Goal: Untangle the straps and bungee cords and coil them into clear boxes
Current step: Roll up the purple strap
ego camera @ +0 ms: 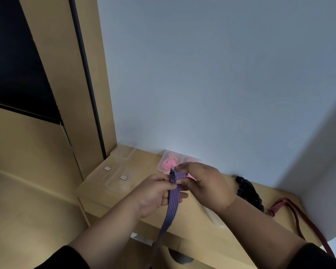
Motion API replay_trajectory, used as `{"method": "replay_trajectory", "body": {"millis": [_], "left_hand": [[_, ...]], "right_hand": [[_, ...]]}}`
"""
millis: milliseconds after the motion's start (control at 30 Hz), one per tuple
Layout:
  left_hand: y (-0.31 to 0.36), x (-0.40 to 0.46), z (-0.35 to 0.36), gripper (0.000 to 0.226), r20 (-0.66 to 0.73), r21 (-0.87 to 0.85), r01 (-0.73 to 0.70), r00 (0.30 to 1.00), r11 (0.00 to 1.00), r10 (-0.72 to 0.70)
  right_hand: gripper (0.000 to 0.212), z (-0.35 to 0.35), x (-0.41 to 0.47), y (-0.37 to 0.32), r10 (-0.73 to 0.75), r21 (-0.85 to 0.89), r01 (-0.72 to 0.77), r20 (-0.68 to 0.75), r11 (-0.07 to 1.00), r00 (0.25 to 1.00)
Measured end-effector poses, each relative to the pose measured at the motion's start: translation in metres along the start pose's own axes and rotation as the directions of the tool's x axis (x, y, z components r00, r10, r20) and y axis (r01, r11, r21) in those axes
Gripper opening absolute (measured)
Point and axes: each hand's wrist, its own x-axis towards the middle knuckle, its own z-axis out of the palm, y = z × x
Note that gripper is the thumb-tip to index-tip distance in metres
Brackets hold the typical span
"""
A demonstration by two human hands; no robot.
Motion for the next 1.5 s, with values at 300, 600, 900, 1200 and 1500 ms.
{"method": "replay_trajectory", "body": {"millis": [300,600,900,1200,1500], "left_hand": [[-0.001,-0.004,0.002,0.034,0.106,-0.1,-0.02,0.994,0.995,0.03],[-0.003,-0.001,-0.004,0.021,0.057,0.009,-0.036,0.998,0.999,0.035],[-0.003,0.002,0.008,0.019,0.11,0.242,-0.045,0.994,0.969,0.019],[-0.022,0.003,0.011,0.021,-0.005,0.088,0.0,1.0,0.996,0.001],[-0.013,0.006,0.015,0.013,-0.011,0.191,-0.153,0.987,0.969,0.158]], "right_hand": [[0.028,0.01,-0.01,0.014,-0.134,0.017,0.133,0.064,0.991,0.989],[0.034,0.004,-0.019,0.02,0.023,0.069,-0.02,-0.051,0.997,0.998],[0.029,0.0,-0.008,0.019,0.372,0.275,-0.439,0.264,0.855,0.89],[0.045,0.002,-0.007,0.01,0.391,0.399,-0.384,0.068,0.832,0.918],[0.03,-0.004,-0.005,0.011,0.368,0.295,-0.418,0.211,0.859,0.906]]}}
